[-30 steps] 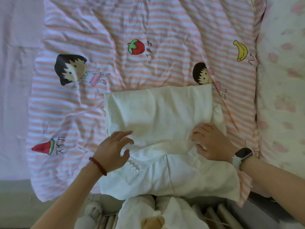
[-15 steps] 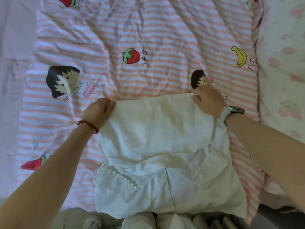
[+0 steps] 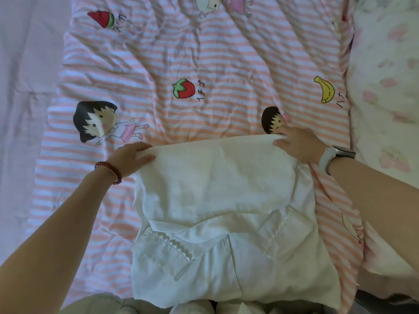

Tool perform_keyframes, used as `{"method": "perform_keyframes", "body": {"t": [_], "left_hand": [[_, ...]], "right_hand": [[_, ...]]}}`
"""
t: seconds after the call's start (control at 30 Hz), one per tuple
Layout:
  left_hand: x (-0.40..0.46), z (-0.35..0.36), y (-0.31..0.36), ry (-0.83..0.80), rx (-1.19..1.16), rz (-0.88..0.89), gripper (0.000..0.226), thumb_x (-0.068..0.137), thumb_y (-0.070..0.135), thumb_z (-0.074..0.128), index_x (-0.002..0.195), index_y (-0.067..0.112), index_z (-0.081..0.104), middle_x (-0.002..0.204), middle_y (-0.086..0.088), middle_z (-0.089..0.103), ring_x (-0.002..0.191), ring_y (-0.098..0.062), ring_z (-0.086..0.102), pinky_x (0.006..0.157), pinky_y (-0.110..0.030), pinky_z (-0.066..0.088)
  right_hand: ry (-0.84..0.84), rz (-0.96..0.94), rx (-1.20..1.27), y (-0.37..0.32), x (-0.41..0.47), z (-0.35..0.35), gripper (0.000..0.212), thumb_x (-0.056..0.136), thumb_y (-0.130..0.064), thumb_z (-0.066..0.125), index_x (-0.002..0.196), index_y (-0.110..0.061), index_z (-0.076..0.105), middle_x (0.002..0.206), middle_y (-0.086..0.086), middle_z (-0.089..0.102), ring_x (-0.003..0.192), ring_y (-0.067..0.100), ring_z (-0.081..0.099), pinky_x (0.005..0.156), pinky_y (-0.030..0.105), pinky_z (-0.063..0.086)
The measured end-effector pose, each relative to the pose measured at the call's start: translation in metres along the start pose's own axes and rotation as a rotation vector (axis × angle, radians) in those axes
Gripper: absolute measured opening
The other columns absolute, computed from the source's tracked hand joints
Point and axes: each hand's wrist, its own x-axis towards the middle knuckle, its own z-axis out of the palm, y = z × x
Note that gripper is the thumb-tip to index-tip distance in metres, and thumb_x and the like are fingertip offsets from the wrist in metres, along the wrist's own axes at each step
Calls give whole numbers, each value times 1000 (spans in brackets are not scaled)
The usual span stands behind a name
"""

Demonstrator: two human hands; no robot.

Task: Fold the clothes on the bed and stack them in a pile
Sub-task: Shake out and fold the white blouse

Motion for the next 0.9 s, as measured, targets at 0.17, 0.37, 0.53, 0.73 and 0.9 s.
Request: {"method": "perform_keyframes", "body": {"t": [0.17, 0.37, 0.53, 0.73, 0.9], "left_hand": [[4, -20, 11, 92, 20, -5, 15, 84, 11, 65, 91, -2, 67, 76, -10, 56, 76, -24, 49, 67, -27, 32], [33, -69, 42, 401, 70, 21, 17, 86, 16, 62, 96, 3, 65, 96, -17, 62, 86, -31, 54, 71, -30, 35], [46, -105, 68, 746, 133, 92, 22, 87, 15, 58, 103, 1, 64, 105, -22, 59, 99, -40, 54, 84, -43, 40], [-3, -76, 52, 873, 226, 320, 15, 81, 9, 59, 87, -4, 66, 86, -25, 62, 84, -44, 59, 73, -48, 41], [-70, -13, 10, 867, 318, 470, 13, 82, 14, 49, 86, 8, 60, 79, -17, 65, 78, -31, 53, 71, -39, 34]], "right_hand": [[73, 22, -23, -3, 3, -13, 24, 96, -21, 46, 113, -8, 57, 125, 15, 57, 91, 33, 56, 76, 35, 38], [328, 37, -120, -20, 22, -65, 26, 97, -20, 44, 114, -5, 57, 112, 16, 62, 98, 36, 57, 86, 39, 41], [611, 23, -134, -33, 38, -102, 24, 97, -18, 44, 108, -3, 58, 108, 15, 59, 100, 36, 54, 86, 41, 30], [817, -141, -111, -29, -10, -70, 17, 91, -12, 52, 97, -1, 64, 96, 15, 62, 87, 35, 59, 78, 38, 28], [838, -214, -114, -16, -77, -6, 27, 90, -17, 42, 87, -4, 66, 87, 11, 63, 88, 21, 47, 81, 37, 29]]}}
